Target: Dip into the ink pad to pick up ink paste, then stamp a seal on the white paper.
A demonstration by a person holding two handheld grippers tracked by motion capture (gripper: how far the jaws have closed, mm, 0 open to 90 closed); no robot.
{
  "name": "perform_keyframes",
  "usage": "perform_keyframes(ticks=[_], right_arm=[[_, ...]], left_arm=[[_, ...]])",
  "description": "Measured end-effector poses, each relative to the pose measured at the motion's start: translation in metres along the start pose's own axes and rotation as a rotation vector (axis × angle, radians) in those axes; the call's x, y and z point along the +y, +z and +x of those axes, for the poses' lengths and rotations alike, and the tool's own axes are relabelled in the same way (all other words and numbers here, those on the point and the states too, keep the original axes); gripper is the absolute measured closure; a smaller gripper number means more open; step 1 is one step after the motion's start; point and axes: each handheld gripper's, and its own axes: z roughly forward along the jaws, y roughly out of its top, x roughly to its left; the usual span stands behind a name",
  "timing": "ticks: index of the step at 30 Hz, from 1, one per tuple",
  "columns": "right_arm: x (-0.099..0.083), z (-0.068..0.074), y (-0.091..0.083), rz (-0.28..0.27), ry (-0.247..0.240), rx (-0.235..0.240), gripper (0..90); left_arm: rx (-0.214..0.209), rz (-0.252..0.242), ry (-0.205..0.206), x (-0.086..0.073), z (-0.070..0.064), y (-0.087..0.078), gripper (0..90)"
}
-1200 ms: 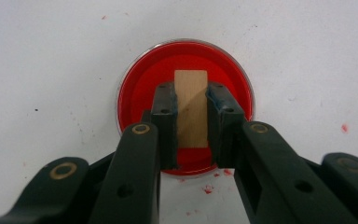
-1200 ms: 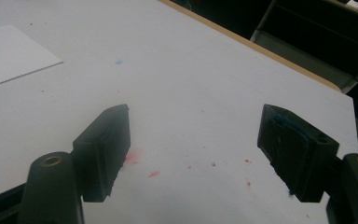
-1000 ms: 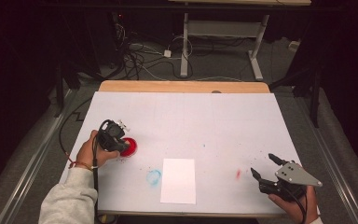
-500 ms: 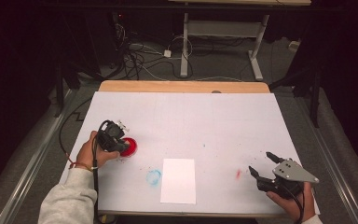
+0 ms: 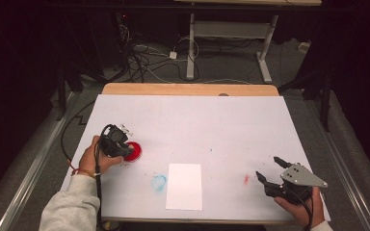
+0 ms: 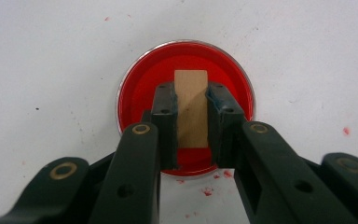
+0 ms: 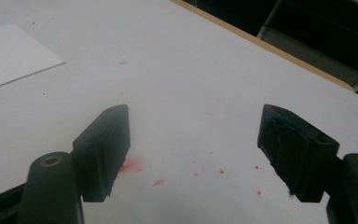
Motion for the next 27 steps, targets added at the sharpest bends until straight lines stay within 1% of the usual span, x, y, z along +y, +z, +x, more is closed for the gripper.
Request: perform_keyframes(ticks=[1, 2, 3, 4, 6, 7, 9, 11, 13, 15, 17, 18, 20, 21, 22, 23, 25, 27], right_arm=[[0.001, 0.0, 0.0, -0.003, -0.001, -0.002, 26.1], [0.002, 0.0, -0.001, -0.007, 0.0, -0.004, 26.1], [0.001, 0.0, -0.001, -0.007, -0.002, -0.001, 26.1], [0.001, 0.0, -0.001, -0.001, -0.007, 0.0, 26.1], [0.0, 0.0, -0.001, 0.001, -0.004, -0.001, 26.1], [-0.001, -0.002, -0.001, 0.003, 0.007, -0.006, 26.1], [-0.001, -0.002, -0.001, 0.002, 0.007, -0.007, 26.1], [0.0, -0.001, -0.002, 0.001, 0.008, -0.006, 26.1], [0.0, 0.0, -0.002, 0.001, 0.001, -0.006, 26.1], [0.0, 0.001, -0.002, -0.002, -0.003, -0.002, 26.1], [-0.001, 0.001, -0.002, 0.0, -0.007, -0.002, 26.1], [-0.001, 0.0, -0.002, 0.0, -0.005, -0.002, 26.1], [-0.002, -0.001, -0.003, -0.004, 0.007, -0.006, 26.1], [-0.002, -0.001, -0.003, -0.004, 0.007, -0.006, 26.1], [-0.002, -0.001, -0.004, -0.004, 0.005, -0.004, 26.1], [-0.001, 0.0, -0.004, -0.006, 0.005, -0.002, 26.1], [-0.001, 0.0, -0.004, -0.003, -0.007, 0.0, 26.1], [-0.001, 0.001, -0.004, -0.006, -0.007, -0.001, 26.1]], left_arm=[[-0.008, -0.02, -0.01, 0.0, 0.001, -0.002, 73.8], [-0.029, -0.033, -0.011, 0.0, 0.001, -0.005, 73.8], [-0.033, -0.049, -0.01, 0.0, 0.001, -0.008, 73.7], [-0.028, -0.067, -0.011, 0.001, 0.0, -0.013, 73.7], [-0.042, -0.092, 0.012, 0.003, -0.003, -0.021, 73.7], [-0.035, -0.108, 0.012, 0.003, -0.005, -0.025, 73.7], [-0.043, -0.127, 0.029, 0.004, -0.011, -0.032, 73.7], [-0.051, -0.138, 0.051, 0.005, -0.017, -0.037, 73.7], [-0.045, -0.143, 0.075, 0.008, -0.024, -0.041, 73.7], [-0.056, -0.154, 0.106, 0.011, -0.031, -0.045, 73.7], [-0.053, -0.165, 0.127, 0.016, -0.039, -0.049, 73.7], [-0.061, -0.169, 0.143, 0.018, -0.043, -0.05, 73.7], [-0.071, -0.18, 0.167, 0.021, -0.052, -0.052, 73.7], [-0.078, -0.177, 0.184, 0.022, -0.057, -0.051, 73.7], [-0.079, -0.177, 0.203, 0.024, -0.062, -0.051, 73.7], [-0.085, -0.18, 0.214, 0.025, -0.067, -0.051, 73.7], [-0.096, -0.185, 0.246, 0.028, -0.076, -0.051, 73.7], [-0.112, -0.189, 0.282, 0.031, -0.086, -0.05, 73.7]])
